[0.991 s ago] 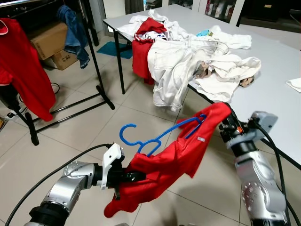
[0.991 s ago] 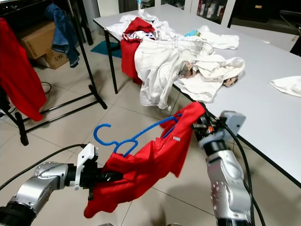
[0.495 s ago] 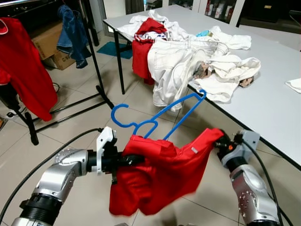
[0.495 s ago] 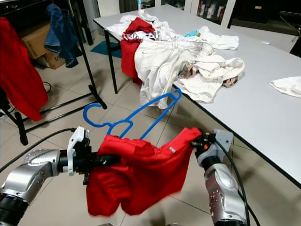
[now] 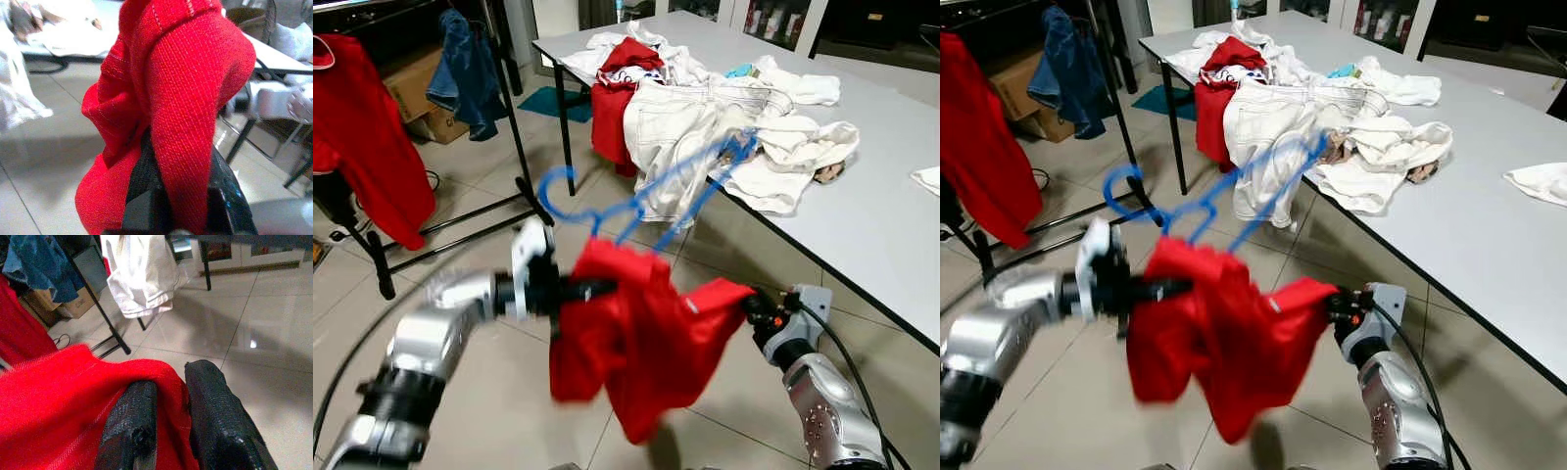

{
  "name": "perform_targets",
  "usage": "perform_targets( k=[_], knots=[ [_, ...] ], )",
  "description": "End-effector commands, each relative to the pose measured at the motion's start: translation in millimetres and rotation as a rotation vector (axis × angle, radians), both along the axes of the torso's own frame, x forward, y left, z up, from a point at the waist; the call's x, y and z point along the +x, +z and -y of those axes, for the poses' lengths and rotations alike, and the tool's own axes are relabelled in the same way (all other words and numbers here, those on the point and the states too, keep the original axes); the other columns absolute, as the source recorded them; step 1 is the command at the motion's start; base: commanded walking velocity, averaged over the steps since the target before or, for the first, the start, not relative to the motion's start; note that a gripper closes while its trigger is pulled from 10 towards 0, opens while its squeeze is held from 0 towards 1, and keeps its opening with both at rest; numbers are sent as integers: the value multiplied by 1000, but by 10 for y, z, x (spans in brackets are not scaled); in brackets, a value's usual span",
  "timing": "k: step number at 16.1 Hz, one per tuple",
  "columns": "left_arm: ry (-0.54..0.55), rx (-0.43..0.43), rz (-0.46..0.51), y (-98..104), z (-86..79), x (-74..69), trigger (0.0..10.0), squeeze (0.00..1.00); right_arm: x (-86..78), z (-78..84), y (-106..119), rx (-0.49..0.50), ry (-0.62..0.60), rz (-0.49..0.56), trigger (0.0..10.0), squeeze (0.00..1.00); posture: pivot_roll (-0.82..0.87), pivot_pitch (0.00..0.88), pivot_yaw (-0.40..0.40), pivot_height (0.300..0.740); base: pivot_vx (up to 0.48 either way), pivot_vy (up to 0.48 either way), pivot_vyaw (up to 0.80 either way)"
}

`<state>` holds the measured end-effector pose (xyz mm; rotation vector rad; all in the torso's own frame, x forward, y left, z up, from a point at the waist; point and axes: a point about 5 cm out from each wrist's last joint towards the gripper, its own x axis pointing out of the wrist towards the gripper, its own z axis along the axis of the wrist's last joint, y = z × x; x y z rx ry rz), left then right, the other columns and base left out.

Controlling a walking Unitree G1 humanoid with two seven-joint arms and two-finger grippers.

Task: Hang hanger

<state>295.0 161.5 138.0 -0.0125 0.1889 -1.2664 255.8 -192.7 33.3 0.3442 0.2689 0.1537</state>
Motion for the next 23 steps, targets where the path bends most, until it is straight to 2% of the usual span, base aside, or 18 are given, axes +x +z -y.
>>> perform_targets(
  k=[1, 2, 4, 6, 7, 8, 10, 11, 13, 16, 18, 23],
  knots=[
    [20, -16, 35, 79, -17, 48, 10000, 0, -11, -17, -13, 0, 27, -7, 10000, 1000, -86, 0, 22, 740, 0, 0, 0],
    [23, -17, 45, 104, -9, 73, 10000, 0, -22, -32, -13, 17, 42, -3, 10000, 1000, -87, 0, 23, 740, 0, 0, 0],
    [37, -7, 79, 158, 43, 187, 10000, 0, -111, -149, -54, 97, 173, -48, 10000, 1000, -93, 0, 28, 740, 0, 0, 0],
    [76, -1, 108, 178, 58, 266, 10000, 0, -248, -167, -133, 124, 275, -108, 10000, 996, -99, 0, 31, 740, 0, 0, 0],
    [101, -3, 120, 197, 61, 308, 10000, 0, -317, -134, -191, 120, 299, -144, 10000, 702, -100, 0, 31, 740, 0, 0, 0],
    [112, -6, 134, 218, 65, 334, 10000, 0, -348, -92, -227, 121, 291, -165, 10000, 0, -100, 0, 32, 740, 0, 0, 0],
    [195, -19, 199, 338, 66, 488, 10000, 0, -449, 55, -354, 80, 263, -261, 10000, 0, -102, 0, 34, 740, 0, 0, 0],
    [202, -23, 207, 357, 68, 506, 10000, 0, -465, 59, -365, 83, 271, -273, 10000, 0, -102, 0, 34, 740, 0, 0, 0],
    [269, -45, 267, 516, 66, 633, 10000, 0, -506, 19, -405, 80, 310, -311, 10000, 0, -110, 0, 41, 740, 0, 0, 0],
    [310, -86, 305, 666, 123, 740, 10000, 0, -445, -88, -391, 66, 332, -301, 10000, 0, -114, 0, 46, 740, 0, 0, 0],
    [297, -124, 337, 766, 255, 795, 10000, 0, -329, -198, -387, 24, 325, -288, 10000, 0, -118, 0, 50, 740, 0, 0, 0],
    [317, -157, 380, 906, 399, 887, 10000, 0, -173, -351, -374, -13, 306, -279, 10000, 0, -118, 0, 49, 740, 0, 0, 0]
  ],
)
